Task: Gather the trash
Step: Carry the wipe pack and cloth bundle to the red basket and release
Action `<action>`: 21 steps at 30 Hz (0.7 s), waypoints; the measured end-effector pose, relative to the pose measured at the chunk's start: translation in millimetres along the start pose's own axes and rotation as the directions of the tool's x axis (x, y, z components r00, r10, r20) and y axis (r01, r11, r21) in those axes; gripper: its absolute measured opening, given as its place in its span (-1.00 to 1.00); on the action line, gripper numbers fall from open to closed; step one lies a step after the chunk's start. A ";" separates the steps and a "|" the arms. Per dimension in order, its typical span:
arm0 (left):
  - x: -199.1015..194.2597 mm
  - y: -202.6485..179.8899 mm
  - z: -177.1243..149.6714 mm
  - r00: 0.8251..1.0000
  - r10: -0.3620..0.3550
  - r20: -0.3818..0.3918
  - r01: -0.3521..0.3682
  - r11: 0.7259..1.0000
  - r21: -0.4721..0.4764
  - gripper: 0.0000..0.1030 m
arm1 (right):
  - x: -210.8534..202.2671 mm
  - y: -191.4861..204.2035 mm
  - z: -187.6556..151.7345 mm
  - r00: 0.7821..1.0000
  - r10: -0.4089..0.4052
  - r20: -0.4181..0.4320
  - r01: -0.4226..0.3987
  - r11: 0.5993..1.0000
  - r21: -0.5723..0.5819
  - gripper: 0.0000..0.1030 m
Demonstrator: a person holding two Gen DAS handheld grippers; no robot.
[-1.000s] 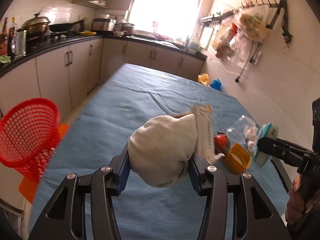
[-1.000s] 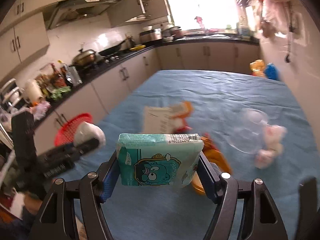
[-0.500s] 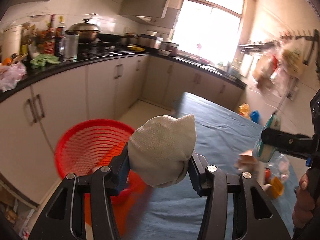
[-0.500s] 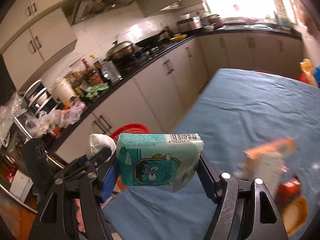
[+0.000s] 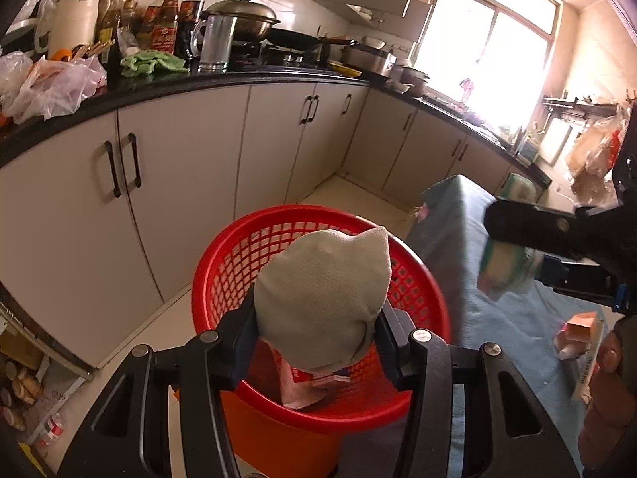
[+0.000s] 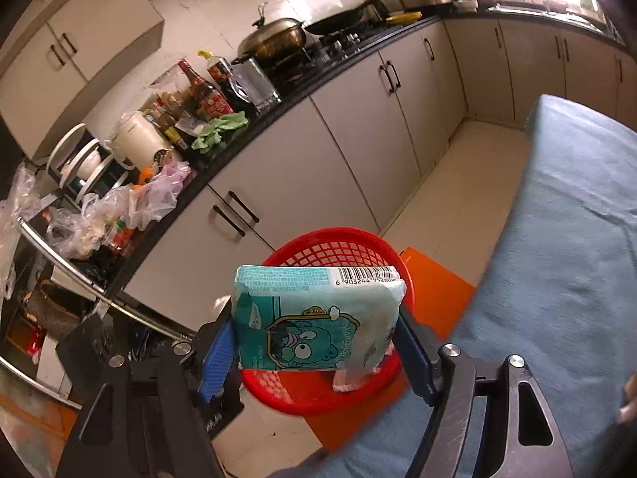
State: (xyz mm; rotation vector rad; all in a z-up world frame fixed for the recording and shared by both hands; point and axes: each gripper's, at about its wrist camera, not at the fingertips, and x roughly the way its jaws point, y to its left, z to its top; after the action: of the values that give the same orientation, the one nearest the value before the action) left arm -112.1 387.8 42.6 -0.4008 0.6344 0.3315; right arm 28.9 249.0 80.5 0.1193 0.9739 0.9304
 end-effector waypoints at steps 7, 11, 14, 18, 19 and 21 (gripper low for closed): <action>4.6 6.9 2.3 1.000 0.016 0.006 -0.015 0.999 -0.046 0.47 | 23.7 -4.9 11.2 0.999 0.000 -0.034 0.001 1.000 0.024 0.62; -2.6 5.3 2.9 1.000 0.006 0.015 -0.005 0.998 -0.058 0.58 | 16.6 -3.8 12.1 1.000 0.005 -0.021 -0.004 1.000 0.019 0.64; -12.0 -2.6 -0.8 1.000 -0.006 0.024 0.007 0.999 -0.041 0.58 | 0.0 -6.0 7.2 1.000 -0.002 0.006 0.002 1.000 0.015 0.64; -25.9 -22.8 -10.3 0.999 -0.036 0.036 0.036 0.999 0.002 0.58 | -31.5 -10.7 -9.5 0.999 -0.018 0.046 0.018 1.000 0.001 0.64; -28.4 -28.9 -13.3 0.998 -0.046 0.035 0.045 0.999 0.014 0.59 | -41.8 -13.4 -17.1 0.998 -0.019 0.057 0.019 1.000 0.001 0.64; -32.7 -42.9 -20.3 0.997 -0.073 0.029 0.072 0.997 0.040 0.59 | -55.6 -17.1 -28.5 0.998 -0.027 0.065 0.028 1.000 -0.005 0.64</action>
State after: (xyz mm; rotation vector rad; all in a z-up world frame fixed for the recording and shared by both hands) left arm -129.2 335.4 59.3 -0.3801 0.5940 0.2556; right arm 5.8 189.6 92.1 0.1299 0.9106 0.8988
